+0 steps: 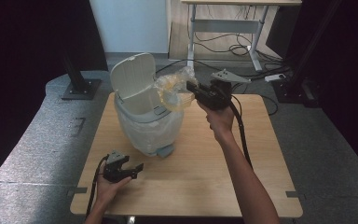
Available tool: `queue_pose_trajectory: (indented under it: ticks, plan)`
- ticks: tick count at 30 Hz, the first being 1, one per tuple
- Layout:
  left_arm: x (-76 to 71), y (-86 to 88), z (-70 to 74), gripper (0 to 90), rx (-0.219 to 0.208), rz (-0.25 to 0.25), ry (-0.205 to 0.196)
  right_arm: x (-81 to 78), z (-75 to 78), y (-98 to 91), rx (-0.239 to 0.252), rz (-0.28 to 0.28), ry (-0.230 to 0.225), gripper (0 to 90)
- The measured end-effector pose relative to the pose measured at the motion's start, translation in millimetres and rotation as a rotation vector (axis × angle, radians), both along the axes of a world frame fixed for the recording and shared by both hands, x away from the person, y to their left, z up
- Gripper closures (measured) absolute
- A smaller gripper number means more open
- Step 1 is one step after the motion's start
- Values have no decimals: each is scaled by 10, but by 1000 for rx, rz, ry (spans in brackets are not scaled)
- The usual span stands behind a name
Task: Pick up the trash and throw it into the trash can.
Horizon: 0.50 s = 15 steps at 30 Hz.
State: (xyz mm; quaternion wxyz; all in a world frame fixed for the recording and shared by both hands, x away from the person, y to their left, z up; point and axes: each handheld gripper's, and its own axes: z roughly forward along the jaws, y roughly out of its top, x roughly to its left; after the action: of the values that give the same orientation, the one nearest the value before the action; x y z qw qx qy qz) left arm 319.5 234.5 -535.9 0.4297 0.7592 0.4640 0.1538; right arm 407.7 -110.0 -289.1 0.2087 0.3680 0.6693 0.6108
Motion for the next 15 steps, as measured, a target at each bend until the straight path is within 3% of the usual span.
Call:
queue_pose_trajectory:
  ticks: [15]
  plan:
    - [3,7,-3,216,-3,0,1,76,42,180,-15,17,-2,797]
